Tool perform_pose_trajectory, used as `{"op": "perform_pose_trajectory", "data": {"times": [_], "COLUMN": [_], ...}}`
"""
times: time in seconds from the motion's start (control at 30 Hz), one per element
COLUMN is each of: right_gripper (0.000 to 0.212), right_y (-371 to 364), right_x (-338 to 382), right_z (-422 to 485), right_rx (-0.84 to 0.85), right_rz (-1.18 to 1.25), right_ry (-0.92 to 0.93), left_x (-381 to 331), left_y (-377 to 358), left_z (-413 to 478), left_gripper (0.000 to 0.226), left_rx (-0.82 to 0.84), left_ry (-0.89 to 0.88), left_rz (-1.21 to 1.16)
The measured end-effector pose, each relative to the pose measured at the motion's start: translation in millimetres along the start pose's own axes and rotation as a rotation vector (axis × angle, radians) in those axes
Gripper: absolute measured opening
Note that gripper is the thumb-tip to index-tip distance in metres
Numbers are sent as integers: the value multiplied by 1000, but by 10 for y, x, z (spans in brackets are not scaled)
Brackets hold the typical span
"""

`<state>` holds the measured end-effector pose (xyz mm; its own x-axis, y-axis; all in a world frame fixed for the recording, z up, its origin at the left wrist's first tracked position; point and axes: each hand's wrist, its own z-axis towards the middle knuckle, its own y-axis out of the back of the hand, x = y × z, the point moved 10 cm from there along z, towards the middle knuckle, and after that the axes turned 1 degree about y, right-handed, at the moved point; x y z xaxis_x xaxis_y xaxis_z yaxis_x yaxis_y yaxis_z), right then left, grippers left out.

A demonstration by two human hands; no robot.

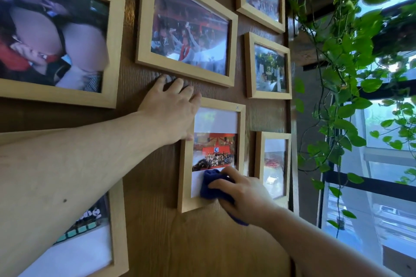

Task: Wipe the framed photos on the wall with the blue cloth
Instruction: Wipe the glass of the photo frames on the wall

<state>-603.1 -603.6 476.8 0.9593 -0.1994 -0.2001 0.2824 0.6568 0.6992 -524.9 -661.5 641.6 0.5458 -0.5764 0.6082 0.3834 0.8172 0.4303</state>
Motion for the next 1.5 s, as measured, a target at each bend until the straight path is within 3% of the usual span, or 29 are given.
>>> {"op": "perform_pose_trajectory", "data": {"times": [0.2,0.33,0.47,0.63,0.9,1.1,1.27,1.5], "right_gripper": [33,36,44,47,41,41,40,35], "right_y": [63,317,829,1574,2461,2679,2575,2457], "right_x": [-471,-546,-558,-509,-142,159,216,-455], "right_z": [-185,-87,260,833,1735,2263,2450,2210], "right_rx": [78,26,-122,-374,-680,-723,-669,-647], "right_rz": [-203,-234,-254,-181,-40,-77,-237,-333], "right_ry": [-100,-94,-72,-70,-32,24,61,-89], "left_x": [-14,-13,123,628,1251,1344,1379,1353], "left_y": [29,97,414,770,981,795,755,744], "left_z": [-16,-93,-210,-189,-8,86,95,139], "left_gripper": [101,96,83,81,103,118,113,110], "left_rx": [8,-10,-164,-236,-245,-201,-206,-224], "left_ry": [3,-37,-92,29,223,267,273,257], "left_rz": [11,39,42,98,183,205,179,101]}}
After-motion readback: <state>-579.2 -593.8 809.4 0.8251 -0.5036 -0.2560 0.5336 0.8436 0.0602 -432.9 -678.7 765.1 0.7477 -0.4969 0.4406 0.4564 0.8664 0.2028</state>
